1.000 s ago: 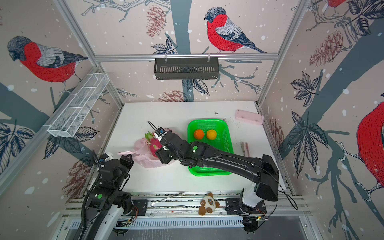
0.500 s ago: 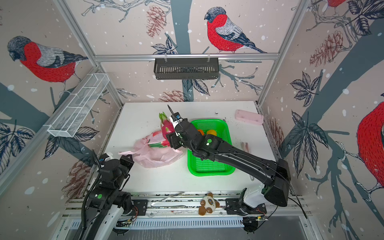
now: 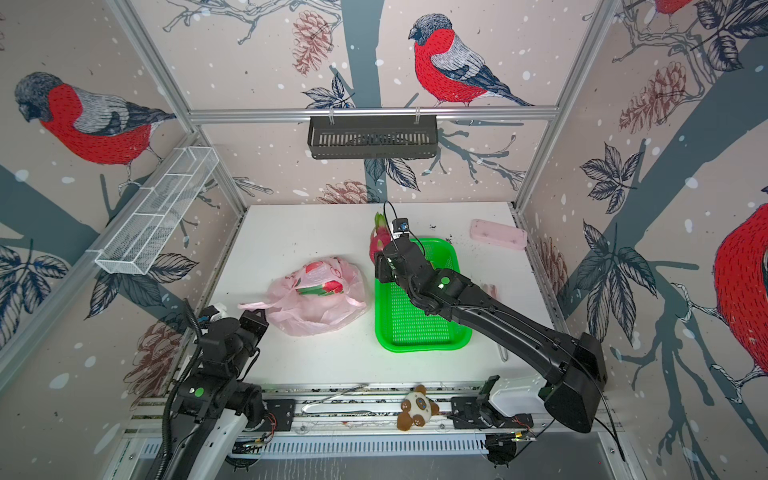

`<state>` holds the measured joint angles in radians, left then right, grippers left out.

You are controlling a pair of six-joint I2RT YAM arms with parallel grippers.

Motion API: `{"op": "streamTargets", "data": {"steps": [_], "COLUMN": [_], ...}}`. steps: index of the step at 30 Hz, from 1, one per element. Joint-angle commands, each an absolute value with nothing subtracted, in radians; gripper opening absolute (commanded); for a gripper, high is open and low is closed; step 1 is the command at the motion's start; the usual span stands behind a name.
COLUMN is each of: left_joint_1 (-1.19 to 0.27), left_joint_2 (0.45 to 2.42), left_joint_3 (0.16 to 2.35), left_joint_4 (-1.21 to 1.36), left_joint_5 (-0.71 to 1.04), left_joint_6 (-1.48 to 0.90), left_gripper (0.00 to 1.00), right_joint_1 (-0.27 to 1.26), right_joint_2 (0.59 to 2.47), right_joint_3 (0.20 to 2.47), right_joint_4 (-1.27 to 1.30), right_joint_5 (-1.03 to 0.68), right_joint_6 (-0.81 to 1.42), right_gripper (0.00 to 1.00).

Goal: Untie the knot of the plastic bag and take out the fruit
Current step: 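Carry the dragon fruit with the right gripper and lower it into the green basket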

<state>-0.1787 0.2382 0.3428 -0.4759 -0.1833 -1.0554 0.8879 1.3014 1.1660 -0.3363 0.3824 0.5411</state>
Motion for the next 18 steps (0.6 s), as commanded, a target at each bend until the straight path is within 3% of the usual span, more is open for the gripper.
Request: {"op": "streamTargets", "data": {"steps": [1, 18], "left_joint_1": [-0.178, -0.178], "left_joint_2": [0.248, 0.265], "left_joint_3": [0.351, 0.361], "left_joint_4": [-0.414, -0.405], "left_joint_5": [-0.178, -0.171], "left_joint_6": [-1.040, -1.009], "left_gripper": [0.00, 0.00], "right_joint_1": [0.878, 0.892], "right_joint_2": [1.267, 1.303], "right_joint_3": [1.103, 0.877], "right_joint_4": [-0.331, -0.332], "right_joint_5": [0.436, 0.364], "right_joint_6": [0.600, 0.775], "right_gripper": [0.30, 0.30]}}
